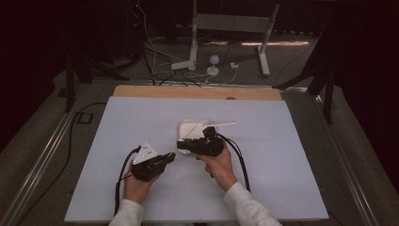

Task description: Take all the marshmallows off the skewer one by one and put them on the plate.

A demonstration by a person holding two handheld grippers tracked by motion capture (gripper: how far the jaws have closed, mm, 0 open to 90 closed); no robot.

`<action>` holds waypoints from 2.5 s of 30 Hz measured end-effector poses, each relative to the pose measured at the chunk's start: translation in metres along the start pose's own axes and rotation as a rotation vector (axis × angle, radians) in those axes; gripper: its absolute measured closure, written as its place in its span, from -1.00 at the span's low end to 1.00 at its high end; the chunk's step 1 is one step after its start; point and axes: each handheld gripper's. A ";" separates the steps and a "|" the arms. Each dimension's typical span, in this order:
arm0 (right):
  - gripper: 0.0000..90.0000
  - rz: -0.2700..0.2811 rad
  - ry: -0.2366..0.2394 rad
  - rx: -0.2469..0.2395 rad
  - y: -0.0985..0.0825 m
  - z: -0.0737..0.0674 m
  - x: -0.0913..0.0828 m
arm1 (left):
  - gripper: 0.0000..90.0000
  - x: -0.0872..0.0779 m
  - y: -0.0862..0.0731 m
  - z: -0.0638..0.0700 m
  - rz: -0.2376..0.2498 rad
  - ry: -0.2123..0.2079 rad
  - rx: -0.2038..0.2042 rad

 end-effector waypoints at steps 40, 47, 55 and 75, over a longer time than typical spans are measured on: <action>0.52 -0.019 0.034 0.001 -0.004 -0.005 0.013 | 1.00 0.002 0.002 0.007 0.026 0.001 0.003; 0.78 0.033 0.017 0.022 -0.006 -0.006 0.011 | 1.00 0.002 0.001 0.006 0.036 0.000 -0.006; 0.78 0.071 0.000 0.017 -0.004 -0.007 0.006 | 1.00 0.001 0.002 0.006 0.052 0.000 -0.011; 0.80 0.141 -0.053 0.015 0.003 -0.013 -0.002 | 1.00 -0.003 0.002 0.005 0.075 0.022 -0.011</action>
Point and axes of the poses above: each handheld gripper's, and its own axes: x roughly forward along the jaws, y roughly out of its top, z roughly to its right, and after that the axes turned 12 degrees about -z, right-handed
